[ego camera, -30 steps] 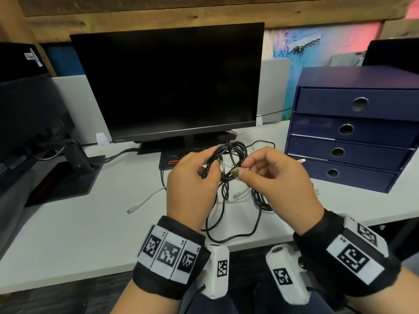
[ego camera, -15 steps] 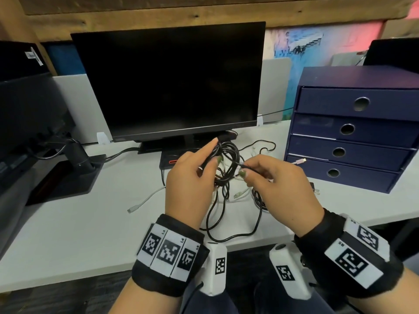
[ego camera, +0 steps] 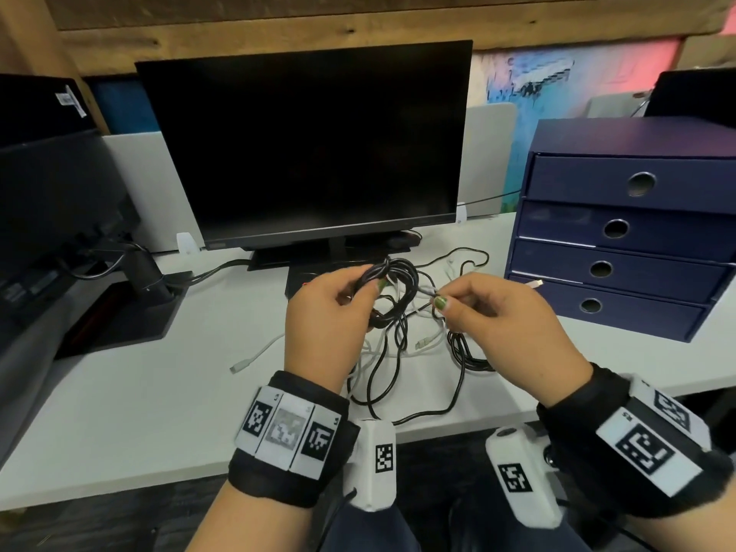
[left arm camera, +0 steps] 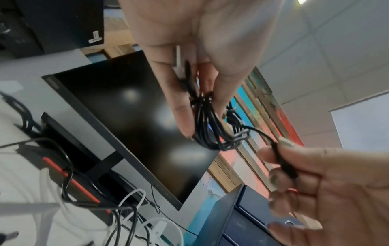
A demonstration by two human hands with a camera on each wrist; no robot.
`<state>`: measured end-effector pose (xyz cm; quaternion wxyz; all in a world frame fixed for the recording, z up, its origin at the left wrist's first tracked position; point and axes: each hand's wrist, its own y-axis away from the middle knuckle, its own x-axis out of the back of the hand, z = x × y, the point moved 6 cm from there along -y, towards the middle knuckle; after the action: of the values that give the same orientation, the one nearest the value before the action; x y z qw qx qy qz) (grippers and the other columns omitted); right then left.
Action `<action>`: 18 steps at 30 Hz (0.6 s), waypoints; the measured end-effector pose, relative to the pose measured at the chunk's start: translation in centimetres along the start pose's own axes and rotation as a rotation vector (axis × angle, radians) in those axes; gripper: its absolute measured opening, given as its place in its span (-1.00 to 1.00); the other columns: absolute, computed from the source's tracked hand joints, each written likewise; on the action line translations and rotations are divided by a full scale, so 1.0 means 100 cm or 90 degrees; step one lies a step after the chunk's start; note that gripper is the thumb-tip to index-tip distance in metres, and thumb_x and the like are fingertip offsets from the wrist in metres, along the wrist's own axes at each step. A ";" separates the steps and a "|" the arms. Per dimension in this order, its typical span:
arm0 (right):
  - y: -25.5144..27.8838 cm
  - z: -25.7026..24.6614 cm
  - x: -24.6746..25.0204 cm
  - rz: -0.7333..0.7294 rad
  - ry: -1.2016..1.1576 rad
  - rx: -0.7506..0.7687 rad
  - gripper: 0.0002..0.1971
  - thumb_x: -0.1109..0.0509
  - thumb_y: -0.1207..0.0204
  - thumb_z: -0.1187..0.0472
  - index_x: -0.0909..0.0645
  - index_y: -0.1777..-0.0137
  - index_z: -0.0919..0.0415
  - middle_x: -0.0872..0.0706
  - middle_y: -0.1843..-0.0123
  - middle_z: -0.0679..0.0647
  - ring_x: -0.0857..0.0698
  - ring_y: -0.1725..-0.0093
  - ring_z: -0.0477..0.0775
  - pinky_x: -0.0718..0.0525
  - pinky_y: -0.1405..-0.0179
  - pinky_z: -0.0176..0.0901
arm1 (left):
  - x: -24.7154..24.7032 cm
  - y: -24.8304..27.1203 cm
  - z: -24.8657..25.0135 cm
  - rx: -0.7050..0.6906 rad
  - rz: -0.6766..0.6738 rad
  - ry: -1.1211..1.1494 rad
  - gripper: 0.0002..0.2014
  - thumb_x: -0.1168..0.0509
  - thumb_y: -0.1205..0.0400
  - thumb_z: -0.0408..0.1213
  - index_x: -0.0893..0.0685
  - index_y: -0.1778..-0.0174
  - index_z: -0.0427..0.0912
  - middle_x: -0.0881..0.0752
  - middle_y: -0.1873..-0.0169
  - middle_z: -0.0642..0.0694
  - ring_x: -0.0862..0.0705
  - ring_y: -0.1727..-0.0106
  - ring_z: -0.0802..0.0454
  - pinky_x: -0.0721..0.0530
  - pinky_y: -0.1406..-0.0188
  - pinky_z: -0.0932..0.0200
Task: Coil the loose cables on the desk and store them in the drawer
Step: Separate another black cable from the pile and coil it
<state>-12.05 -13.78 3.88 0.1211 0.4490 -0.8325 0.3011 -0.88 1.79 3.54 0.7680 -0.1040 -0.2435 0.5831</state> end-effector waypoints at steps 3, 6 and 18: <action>0.004 0.008 -0.008 -0.047 0.068 -0.038 -0.79 -0.38 -0.56 0.06 -0.64 -0.17 -0.13 -0.73 0.09 -0.16 -0.67 0.03 -0.18 -0.56 0.10 -0.40 | -0.013 0.003 -0.005 0.061 -0.086 0.041 -0.84 -0.43 -0.57 -0.27 -0.76 0.07 0.14 -0.78 0.29 -0.03 -0.80 0.27 0.08 -0.80 0.32 0.17; 0.007 0.013 -0.009 -0.055 0.036 -0.082 -0.56 -0.39 -0.51 -0.05 -0.49 -0.40 -0.17 -0.69 -0.07 -0.20 -0.64 -0.06 -0.24 -0.52 0.03 -0.45 | -0.023 0.008 -0.006 0.077 -0.156 0.026 -0.86 -0.43 -0.57 -0.27 -0.80 -0.02 -0.02 -0.77 0.30 -0.05 -0.80 0.28 0.10 -0.81 0.33 0.14; 0.007 0.063 0.015 -0.026 -0.196 -0.271 -0.87 -0.40 -0.54 0.37 -0.76 0.00 0.21 -0.81 0.22 0.22 -0.70 0.43 -0.01 -0.79 0.31 -0.11 | -0.049 0.022 -0.022 0.074 -0.315 -0.134 -0.76 -0.24 -0.66 0.03 -0.77 -0.14 0.15 -0.81 0.16 0.10 -0.74 0.13 0.18 -0.72 0.01 0.16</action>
<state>-13.06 -18.33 -0.66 0.0904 0.4705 -0.8766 0.0450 -2.60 -1.90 -0.59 0.8623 0.0639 -0.3061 0.3983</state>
